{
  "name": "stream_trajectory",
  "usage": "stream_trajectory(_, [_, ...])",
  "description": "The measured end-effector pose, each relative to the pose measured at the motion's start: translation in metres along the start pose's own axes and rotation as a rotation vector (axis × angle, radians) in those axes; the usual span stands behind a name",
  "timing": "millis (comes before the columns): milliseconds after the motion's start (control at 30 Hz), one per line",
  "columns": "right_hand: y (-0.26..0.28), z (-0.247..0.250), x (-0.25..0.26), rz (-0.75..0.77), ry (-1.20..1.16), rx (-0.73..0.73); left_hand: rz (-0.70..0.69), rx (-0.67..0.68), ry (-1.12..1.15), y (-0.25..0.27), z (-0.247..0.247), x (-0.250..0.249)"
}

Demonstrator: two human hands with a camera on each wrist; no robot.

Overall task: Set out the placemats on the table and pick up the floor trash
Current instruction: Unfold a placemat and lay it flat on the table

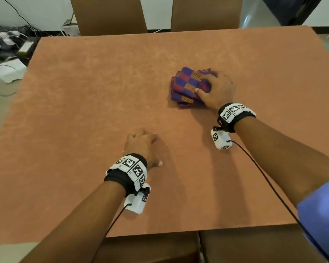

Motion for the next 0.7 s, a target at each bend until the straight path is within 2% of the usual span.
stream_trajectory(67, [0.0,-0.01,0.017,0.133,-0.009,0.106,0.012,0.006,0.004,0.0,0.0,0.0])
stream_trajectory(133, [0.001,-0.021,0.027,0.199,-0.009,0.225,0.014,0.009,0.006,-0.001,0.002,-0.001])
stream_trajectory(200, [0.001,-0.025,0.03,0.244,0.044,0.266,0.013,0.013,0.005,0.0,0.002,-0.004])
stream_trajectory(333, [0.001,-0.02,0.033,0.233,0.111,0.225,0.013,0.023,0.01,0.0,0.002,-0.004])
stream_trajectory(500, [0.004,0.034,0.041,0.189,-0.021,0.011,-0.007,0.015,0.025,0.011,0.004,-0.006])
stream_trajectory(633, [0.021,0.09,0.053,0.256,-0.096,-0.002,-0.1,-0.04,0.274,0.04,0.009,-0.007])
stream_trajectory(700, [0.042,0.116,0.068,0.343,-0.168,0.049,-0.125,-0.135,0.41,0.066,0.022,-0.004])
Point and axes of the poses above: each hand's wrist, its own y-axis away from the middle knuckle, its own z-axis out of the back of the hand, x = y × z, the point moved 8 cm from there along -y, towards the middle knuckle, and after that the axes turned 1 degree about y, right-handed, at the moved point
